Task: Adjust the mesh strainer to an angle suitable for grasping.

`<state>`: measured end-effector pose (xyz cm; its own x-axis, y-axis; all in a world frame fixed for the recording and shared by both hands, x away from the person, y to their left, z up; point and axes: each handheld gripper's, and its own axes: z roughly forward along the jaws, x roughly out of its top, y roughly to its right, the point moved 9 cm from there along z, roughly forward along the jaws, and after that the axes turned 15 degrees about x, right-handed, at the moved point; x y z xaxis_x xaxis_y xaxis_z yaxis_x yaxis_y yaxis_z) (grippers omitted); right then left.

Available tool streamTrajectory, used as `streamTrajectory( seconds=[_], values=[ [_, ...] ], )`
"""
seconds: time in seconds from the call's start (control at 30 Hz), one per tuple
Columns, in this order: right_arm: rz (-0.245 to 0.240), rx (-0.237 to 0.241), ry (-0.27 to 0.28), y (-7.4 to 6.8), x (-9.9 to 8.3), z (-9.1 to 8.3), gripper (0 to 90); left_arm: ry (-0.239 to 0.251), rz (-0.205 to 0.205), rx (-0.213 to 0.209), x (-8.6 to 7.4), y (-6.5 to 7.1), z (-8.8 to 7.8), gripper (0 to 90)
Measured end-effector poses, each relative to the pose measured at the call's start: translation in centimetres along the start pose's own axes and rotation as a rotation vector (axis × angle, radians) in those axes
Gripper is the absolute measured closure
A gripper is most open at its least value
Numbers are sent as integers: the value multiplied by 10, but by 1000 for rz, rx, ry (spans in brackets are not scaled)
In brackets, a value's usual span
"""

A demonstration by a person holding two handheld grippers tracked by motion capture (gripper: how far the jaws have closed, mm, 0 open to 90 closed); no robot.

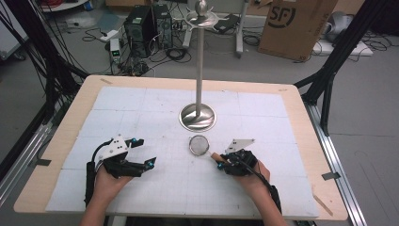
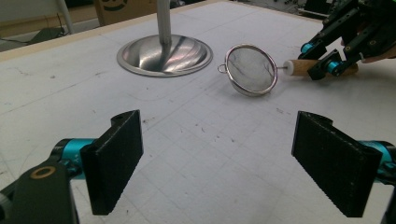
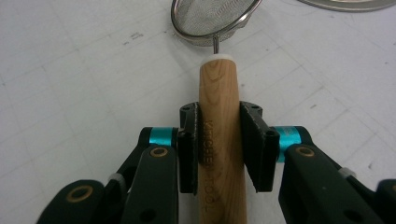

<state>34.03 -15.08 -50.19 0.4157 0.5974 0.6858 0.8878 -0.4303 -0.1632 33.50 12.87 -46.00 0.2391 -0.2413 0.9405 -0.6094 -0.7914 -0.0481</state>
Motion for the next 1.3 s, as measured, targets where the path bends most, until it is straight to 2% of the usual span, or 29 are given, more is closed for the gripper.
streamTrajectory(
  seconds=[0.27, 1.07, 1.2, 1.3],
  values=[
    [-24, 41, -8, -13, 6, 10, 696, -1, -1, 0, 0, 0, 0, 171],
    [-188, 204, -48, -73, 35, 53, 697, -1, 0, 1, 0, 0, -1, 171],
    [-197, 203, -46, -76, 36, 55, 692, -1, 0, 1, 0, 0, -1, 171],
    [-200, 176, -51, -72, 35, 54, 643, -3, 1, 1, 0, 0, -1, 171]
  ],
)
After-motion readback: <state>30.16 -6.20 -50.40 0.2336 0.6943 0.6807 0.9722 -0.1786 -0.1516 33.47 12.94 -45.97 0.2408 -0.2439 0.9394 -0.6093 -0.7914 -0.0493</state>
